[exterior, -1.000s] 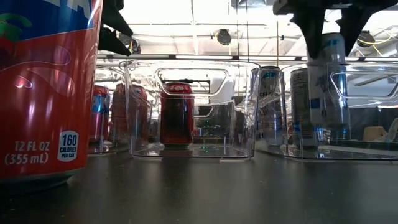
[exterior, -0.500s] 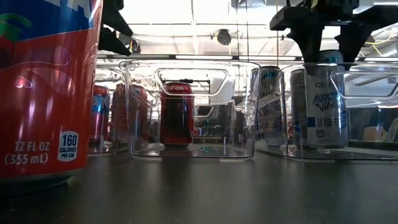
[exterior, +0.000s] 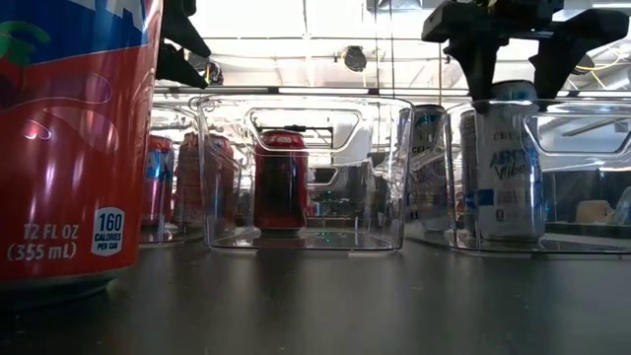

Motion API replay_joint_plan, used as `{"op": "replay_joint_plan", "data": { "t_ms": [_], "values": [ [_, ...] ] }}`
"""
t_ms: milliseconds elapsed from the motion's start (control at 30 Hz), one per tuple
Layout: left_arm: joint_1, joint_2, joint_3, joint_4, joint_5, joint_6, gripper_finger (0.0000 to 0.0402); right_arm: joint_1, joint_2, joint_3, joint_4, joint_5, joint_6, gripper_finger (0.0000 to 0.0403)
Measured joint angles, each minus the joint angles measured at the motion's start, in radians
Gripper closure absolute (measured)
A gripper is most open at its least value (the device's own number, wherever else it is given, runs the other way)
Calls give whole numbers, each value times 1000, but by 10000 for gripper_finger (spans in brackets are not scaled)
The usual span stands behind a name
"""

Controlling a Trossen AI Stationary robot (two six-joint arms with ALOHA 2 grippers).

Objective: Sort soda cans
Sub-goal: Put the right white blue soda can into the right transparent bin, then put the right red white soda can into the middle transparent bin

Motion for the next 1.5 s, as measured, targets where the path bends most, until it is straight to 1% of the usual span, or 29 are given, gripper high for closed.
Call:
{"op": "replay_joint_plan", "data": {
  "t_ms": [367,600,800,967,1267,1400,1500],
  "values": [
    [0,0,0,0,0,0,17,0,0,0,10,-1,0,103],
    [0,0,0,0,0,0,17,0,-2,0,-40,-1,-30,103],
    [0,0,0,0,0,0,17,2,-47,0,-45,-9,-84,103],
    [0,0,0,0,0,0,17,11,-91,0,-13,-47,-95,103],
    [0,0,0,0,0,0,17,87,-226,0,11,-52,-88,103],
    [0,0,0,0,0,0,17,153,-289,0,38,-50,-73,103],
    [0,0,0,0,0,0,17,212,-312,0,17,-48,-45,103]
  ]
}}
